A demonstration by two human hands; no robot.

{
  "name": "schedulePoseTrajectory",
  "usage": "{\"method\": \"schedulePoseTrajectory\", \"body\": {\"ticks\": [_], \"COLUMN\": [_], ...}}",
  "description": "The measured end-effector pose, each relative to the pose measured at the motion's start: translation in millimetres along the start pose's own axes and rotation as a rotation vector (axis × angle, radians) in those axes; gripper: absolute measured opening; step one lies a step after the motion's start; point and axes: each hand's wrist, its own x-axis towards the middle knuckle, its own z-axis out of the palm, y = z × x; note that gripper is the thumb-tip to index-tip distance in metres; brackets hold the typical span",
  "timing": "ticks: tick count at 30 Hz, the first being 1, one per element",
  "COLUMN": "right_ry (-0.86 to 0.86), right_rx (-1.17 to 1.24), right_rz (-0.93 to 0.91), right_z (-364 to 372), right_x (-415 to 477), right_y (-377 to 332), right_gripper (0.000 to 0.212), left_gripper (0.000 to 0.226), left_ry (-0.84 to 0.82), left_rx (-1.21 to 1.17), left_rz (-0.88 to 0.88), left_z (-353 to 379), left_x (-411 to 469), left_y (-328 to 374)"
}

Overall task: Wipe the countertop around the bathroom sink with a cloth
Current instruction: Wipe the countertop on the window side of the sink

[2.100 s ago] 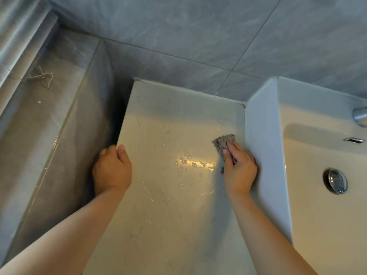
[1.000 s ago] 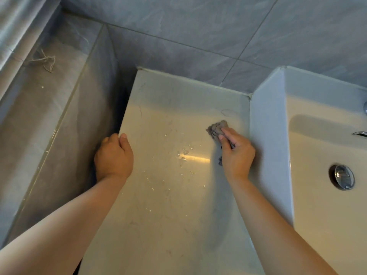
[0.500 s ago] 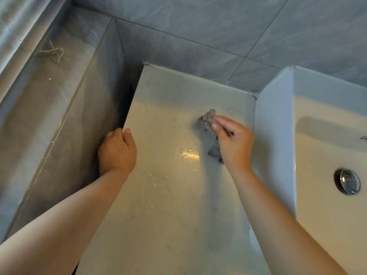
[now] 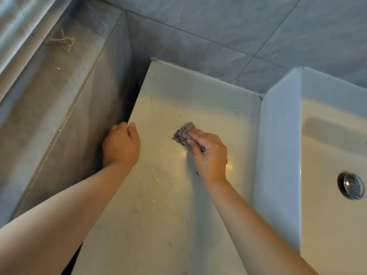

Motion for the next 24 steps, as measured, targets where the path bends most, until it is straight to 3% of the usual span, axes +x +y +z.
{"method": "schedulePoseTrajectory", "body": {"ticks": [3, 6, 9, 12, 17, 24], "right_ry": [-0.095, -0.21, -0.1, -0.006, -0.036, -0.038], "right_rx": [0.037, 0.19, 0.301, 0.266, 0.117, 0.062], "right_rz": [-0.017, 0.119, 0.186, 0.153, 0.14, 0.038], "right_z": [2, -6, -26, -36, -4, 26], "right_x": [-23, -34, -11, 36, 87, 75], "right_y": [-14, -29, -37, -37, -24, -20], "right_gripper": [0.021, 0.025, 0.03, 0.026, 0.021, 0.023], "left_gripper": [0.038, 0.034, 0.039, 0.034, 0.031, 0.032], "left_ry": [-0.092, -0.14, -0.124, -0.16, -0.166, -0.142], "left_rx": [-0.208, -0.364, -0.324, -0.314, -0.236, -0.274], "left_rz": [-0.055, -0.088, -0.046, -0.023, 0.008, -0.018], "left_z": [-6, -21, -28, -32, -32, -26], "left_x": [1, -9, -29, -54, -71, -73], "left_y": [-8, -18, -40, -53, -56, -57]}}
